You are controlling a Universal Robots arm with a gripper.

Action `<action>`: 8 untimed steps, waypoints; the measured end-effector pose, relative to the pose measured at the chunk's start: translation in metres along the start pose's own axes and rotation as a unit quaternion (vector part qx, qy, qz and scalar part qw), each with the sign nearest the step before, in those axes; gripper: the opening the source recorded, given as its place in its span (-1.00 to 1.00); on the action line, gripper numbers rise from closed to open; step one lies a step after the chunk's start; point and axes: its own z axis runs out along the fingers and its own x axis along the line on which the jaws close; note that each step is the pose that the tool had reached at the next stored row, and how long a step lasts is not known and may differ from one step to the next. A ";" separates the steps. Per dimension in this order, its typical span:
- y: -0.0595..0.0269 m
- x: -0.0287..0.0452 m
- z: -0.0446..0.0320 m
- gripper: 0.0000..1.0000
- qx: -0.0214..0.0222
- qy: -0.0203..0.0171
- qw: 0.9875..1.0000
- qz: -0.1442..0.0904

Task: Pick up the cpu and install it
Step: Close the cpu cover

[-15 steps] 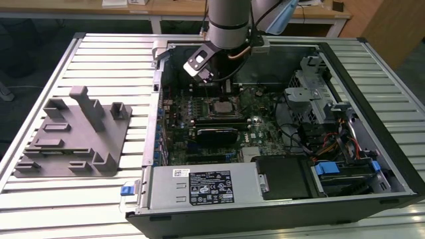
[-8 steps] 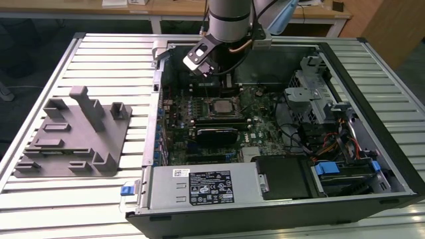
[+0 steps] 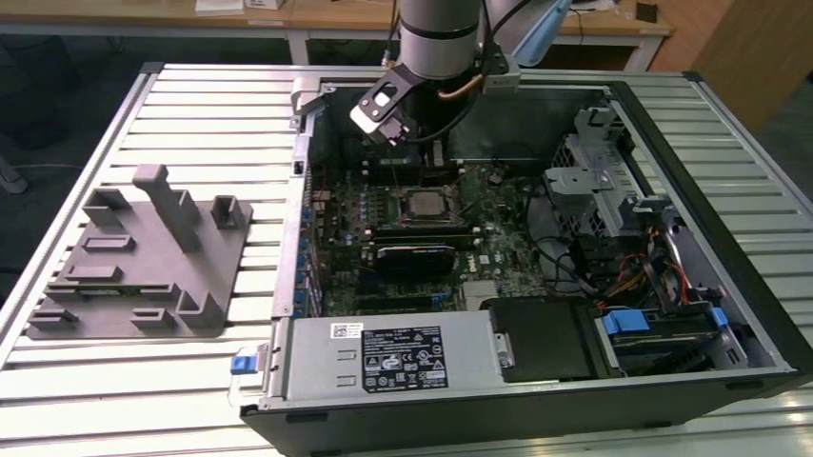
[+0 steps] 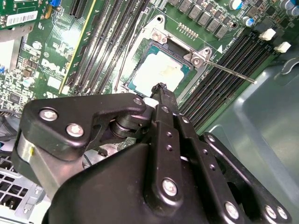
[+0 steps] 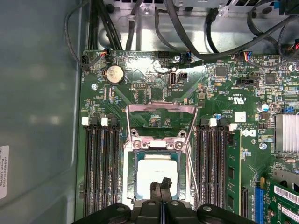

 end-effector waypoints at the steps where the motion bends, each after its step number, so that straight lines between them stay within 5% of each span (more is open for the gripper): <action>1: 0.0000 0.0000 0.0000 -0.79 0.000 0.000 1.000 0.000; 8: 0.0003 0.0000 -0.0057 -0.79 0.000 0.000 1.000 0.000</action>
